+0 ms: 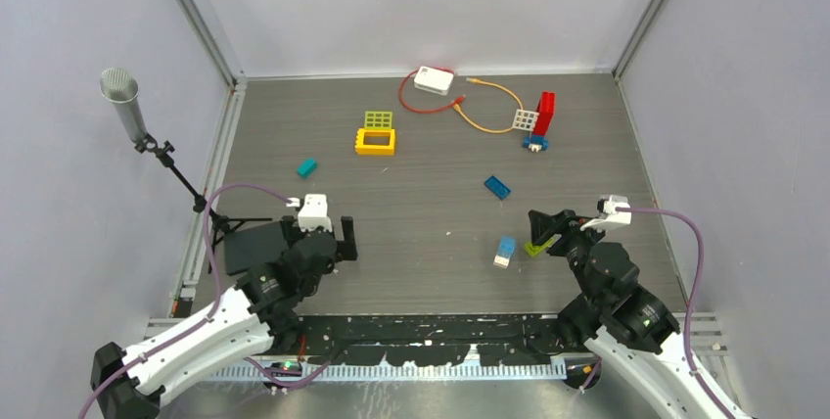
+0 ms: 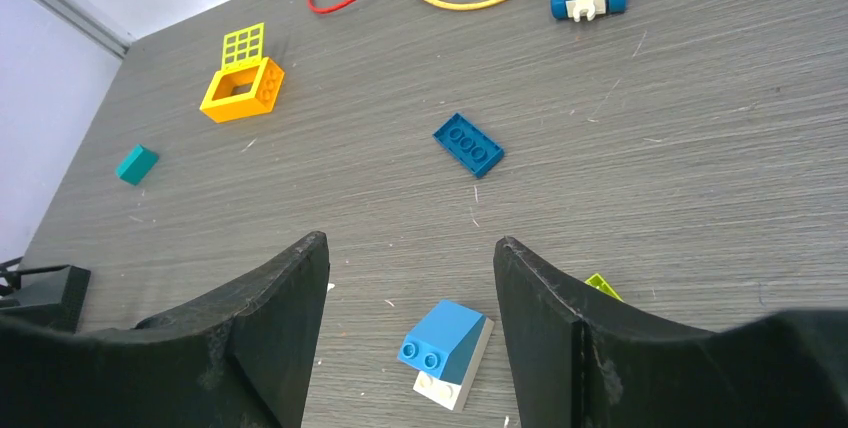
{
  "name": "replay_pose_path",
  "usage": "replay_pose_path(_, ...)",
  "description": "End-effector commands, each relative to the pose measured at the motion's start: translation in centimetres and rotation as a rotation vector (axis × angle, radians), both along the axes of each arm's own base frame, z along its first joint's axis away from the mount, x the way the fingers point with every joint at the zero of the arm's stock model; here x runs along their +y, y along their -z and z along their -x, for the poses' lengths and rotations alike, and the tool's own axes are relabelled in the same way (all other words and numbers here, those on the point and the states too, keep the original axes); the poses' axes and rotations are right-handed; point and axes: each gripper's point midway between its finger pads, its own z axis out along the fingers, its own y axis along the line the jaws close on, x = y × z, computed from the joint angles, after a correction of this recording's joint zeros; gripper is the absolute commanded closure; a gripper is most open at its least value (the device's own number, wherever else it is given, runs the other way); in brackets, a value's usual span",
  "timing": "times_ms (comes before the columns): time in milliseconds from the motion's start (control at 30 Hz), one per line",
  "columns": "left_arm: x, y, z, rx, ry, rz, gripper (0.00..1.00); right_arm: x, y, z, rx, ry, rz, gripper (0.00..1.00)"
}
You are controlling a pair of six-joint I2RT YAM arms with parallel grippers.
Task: Insert the plug into the switch port
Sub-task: Move the switch port to the center of the board.
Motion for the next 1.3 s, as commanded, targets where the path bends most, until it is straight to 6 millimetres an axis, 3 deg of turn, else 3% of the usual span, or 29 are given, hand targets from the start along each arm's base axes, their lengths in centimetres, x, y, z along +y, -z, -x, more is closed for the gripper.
replay_pose_path(0, 0.0, -1.9, -0.9, -0.052, -0.045, 0.036, 0.0, 0.0, -0.6, -0.1, -0.012, 0.008, -0.02, 0.34)
replay_pose_path(367, -0.7, -1.0, -1.1, -0.02, -0.032, 0.017, 0.0, 0.1, -0.2, -0.4, 0.002, 0.018, -0.023, 0.34)
replay_pose_path(567, -2.7, -1.2, -2.7, 0.076, -0.014, -0.121, 0.0, 0.1, 0.5, -1.2, 0.054, 0.06, 0.003, 0.33)
replay_pose_path(667, -4.2, -0.1, -3.2, 0.198, 0.019, -0.237, 0.0, 0.8, 1.3, -1.6, 0.126, 0.051, 0.044, 0.32)
replay_pose_path(700, -4.7, 0.2, -3.4, 0.238, 0.03, -0.27, 0.02, 0.9, 1.7, -1.8, 0.159, 0.057, 0.063, 0.31)
replay_pose_path(833, -6.6, 0.5, -4.1, 0.35, 0.04, -0.336, 0.25, 1.1, 2.8, -2.3, 0.302, 0.104, 0.121, 0.27)
replay_pose_path(900, -6.9, 0.6, -4.5, 0.365, 0.008, -0.342, 0.31, 1.5, 3.5, -2.3, 0.383, 0.116, 0.136, 0.23)
replay_pose_path(1033, -6.2, 0.8, -4.4, 0.379, -0.05, -0.356, 0.27, 2.7, 4.0, -2.4, 0.506, 0.114, 0.153, 0.16)
replay_pose_path(1133, -5.1, 1.0, -3.5, 0.392, -0.099, -0.333, 0.16, 3.3, 4.3, -2.5, 0.532, 0.089, 0.168, 0.15)
replay_pose_path(1267, -4.3, 0.9, -2.3, 0.375, -0.107, -0.251, 0.12, 3.5, 4.4, -2.3, 0.525, 0.042, 0.194, 0.15)
